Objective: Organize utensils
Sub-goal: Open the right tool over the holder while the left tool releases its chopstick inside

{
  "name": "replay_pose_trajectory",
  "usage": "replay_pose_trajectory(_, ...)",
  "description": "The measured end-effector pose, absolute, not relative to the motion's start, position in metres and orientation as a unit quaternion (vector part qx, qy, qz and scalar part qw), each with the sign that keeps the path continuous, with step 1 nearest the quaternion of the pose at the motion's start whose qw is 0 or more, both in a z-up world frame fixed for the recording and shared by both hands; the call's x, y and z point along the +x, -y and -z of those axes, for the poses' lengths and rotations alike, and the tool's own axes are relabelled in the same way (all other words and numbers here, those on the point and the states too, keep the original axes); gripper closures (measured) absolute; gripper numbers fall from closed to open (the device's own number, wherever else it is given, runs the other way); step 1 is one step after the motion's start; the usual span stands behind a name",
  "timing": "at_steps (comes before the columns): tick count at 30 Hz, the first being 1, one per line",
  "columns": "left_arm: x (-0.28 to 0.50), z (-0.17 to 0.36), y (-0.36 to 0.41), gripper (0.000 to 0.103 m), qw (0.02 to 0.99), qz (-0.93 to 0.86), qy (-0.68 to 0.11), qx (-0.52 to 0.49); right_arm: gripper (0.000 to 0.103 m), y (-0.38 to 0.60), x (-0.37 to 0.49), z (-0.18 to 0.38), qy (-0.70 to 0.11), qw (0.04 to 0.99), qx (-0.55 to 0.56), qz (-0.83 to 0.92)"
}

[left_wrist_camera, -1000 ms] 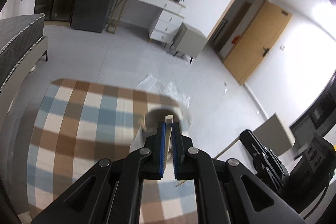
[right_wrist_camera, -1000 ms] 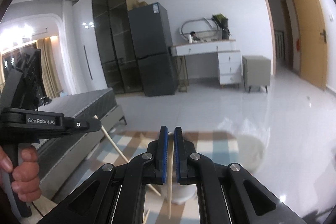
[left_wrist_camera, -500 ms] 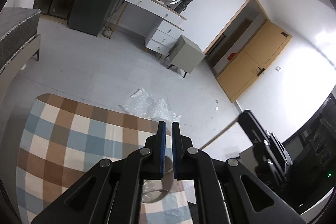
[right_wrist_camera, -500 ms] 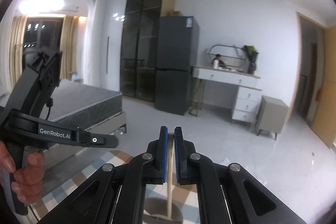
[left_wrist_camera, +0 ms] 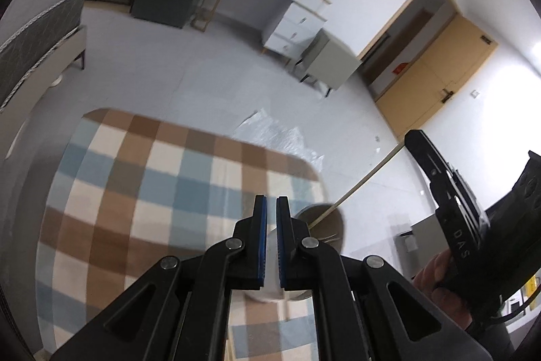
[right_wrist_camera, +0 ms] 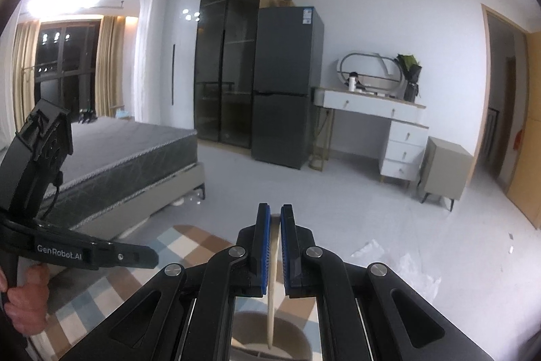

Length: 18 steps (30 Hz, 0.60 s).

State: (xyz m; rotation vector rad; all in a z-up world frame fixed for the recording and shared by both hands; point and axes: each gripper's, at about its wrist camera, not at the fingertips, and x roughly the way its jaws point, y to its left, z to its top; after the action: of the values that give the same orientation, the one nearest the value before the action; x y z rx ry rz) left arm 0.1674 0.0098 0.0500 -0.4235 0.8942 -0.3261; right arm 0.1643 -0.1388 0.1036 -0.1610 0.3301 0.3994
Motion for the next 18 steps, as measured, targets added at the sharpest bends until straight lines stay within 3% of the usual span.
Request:
replay_pose_trajectory(3,0.162,-0.046,-0.011,0.100,0.869,0.134,-0.443,-0.174,0.096,0.135,0.170,-0.087,-0.199,0.953,-0.088,-0.210)
replay_pose_trajectory(6,0.153,-0.047,-0.013,0.080,0.876,0.107,-0.447,-0.148,0.082,0.137,0.168,-0.075,-0.234,0.942,-0.077,-0.226)
replay_pose_trajectory(8,0.144,-0.051,-0.016,0.059,0.884,0.088,-0.437,-0.137,0.055,0.142,0.163,-0.075,-0.241,0.942,-0.062,-0.225)
replay_pose_trajectory(12,0.121,-0.063,-0.021,0.048,0.903,0.057,-0.412,-0.110,0.050,0.157,0.140,-0.082,-0.239,0.947,-0.027,-0.214)
replay_pose_trajectory(14,0.113,-0.067,-0.022,0.040,0.908,0.050,-0.404,-0.102,0.045,0.163,0.126,-0.084,-0.241,0.948,-0.016,-0.205)
replay_pose_trajectory(18,0.092,-0.080,-0.024,0.035,0.916,0.037,-0.389,-0.092,0.033,0.167,0.099,-0.090,-0.233,0.952,0.001,-0.198)
